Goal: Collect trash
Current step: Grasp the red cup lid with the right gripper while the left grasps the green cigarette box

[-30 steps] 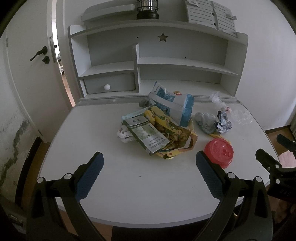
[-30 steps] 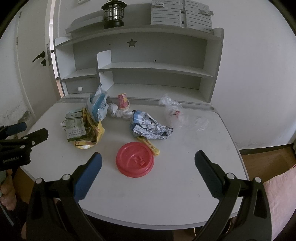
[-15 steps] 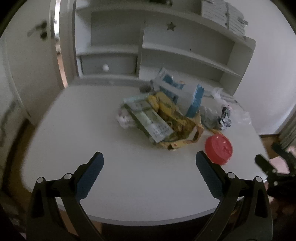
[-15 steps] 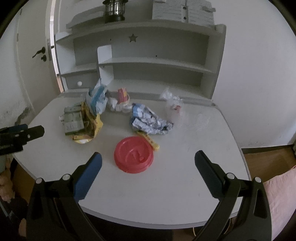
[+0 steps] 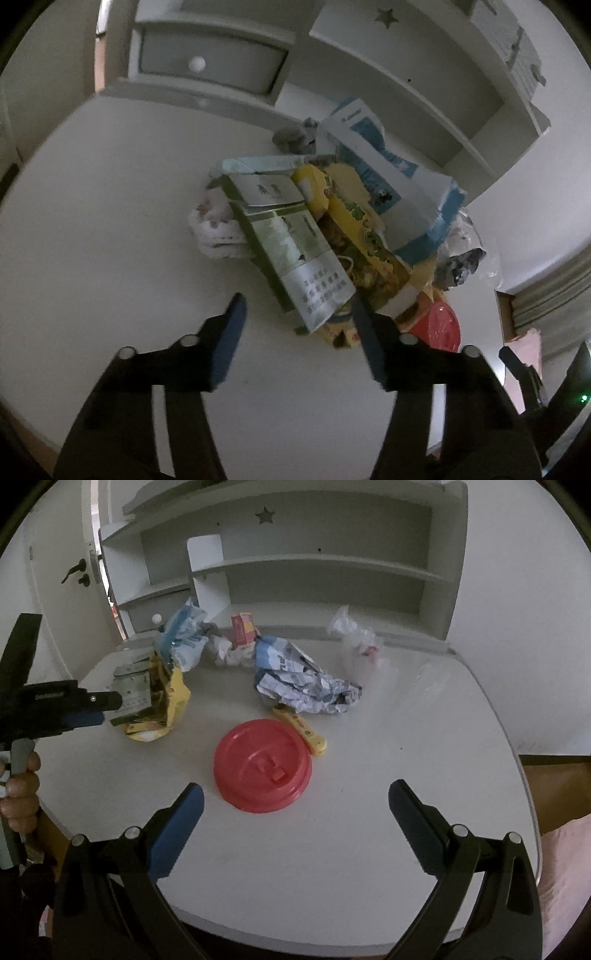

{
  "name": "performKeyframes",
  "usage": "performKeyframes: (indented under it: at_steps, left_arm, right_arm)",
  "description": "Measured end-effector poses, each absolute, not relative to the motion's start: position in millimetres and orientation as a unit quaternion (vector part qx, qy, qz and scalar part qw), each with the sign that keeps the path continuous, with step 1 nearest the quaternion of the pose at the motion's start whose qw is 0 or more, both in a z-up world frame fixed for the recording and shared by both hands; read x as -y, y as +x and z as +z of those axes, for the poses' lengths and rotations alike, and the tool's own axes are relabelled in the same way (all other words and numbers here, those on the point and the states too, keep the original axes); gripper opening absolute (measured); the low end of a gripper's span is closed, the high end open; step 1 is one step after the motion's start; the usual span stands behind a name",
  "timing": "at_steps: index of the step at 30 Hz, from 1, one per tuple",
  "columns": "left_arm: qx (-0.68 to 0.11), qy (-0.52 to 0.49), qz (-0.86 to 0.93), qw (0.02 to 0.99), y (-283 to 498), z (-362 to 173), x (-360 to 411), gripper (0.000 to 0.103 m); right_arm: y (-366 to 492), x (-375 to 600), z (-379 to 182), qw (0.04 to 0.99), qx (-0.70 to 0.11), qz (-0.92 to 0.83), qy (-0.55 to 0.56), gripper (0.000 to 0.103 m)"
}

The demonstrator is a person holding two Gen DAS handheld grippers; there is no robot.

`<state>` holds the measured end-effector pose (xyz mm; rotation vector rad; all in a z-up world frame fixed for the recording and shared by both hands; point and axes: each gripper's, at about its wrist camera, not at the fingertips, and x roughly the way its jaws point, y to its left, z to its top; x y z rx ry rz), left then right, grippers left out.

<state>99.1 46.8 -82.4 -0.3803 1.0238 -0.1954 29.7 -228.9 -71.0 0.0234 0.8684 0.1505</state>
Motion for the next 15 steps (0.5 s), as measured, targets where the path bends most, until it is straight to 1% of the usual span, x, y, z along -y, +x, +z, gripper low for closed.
performKeyframes:
  at_steps: [1,2,3,5,6,8,12,15]
  left_arm:
    - [-0.488,-0.183,-0.096,0.848,101,-84,-47,0.045]
    - [-0.49,-0.188,-0.103,0.845,104,-85,-46,0.033]
    - [-0.491,-0.193,-0.107,0.843,105,-86,-46,0.028]
    - [-0.483,-0.2,-0.118,0.844,105,-85,-47,0.02]
    - [-0.479,-0.2,-0.12,0.846,104,-83,-48,0.019]
    - [-0.468,-0.202,-0.127,0.851,100,-77,-50,0.011]
    - [-0.452,-0.187,-0.138,0.862,85,-59,-55,0.01]
    - [-0.433,-0.156,-0.134,0.878,66,-41,-57,0.01]
  right_arm:
    - [32,229,-72,0.904,-0.422,0.074,0.012,0.096]
    - [34,229,-73,0.903,-0.423,0.074,0.013,0.096]
    - [37,229,-74,0.902,-0.425,0.075,0.013,0.096]
    - [40,228,-77,0.9,-0.429,0.077,0.015,0.094]
    - [41,228,-78,0.898,-0.432,0.08,0.017,0.094]
    - [43,228,-80,0.896,-0.436,0.083,0.021,0.093]
    - [43,224,-80,0.89,-0.444,0.097,0.035,0.093]
    - [46,219,-80,0.887,-0.448,0.102,0.034,0.093]
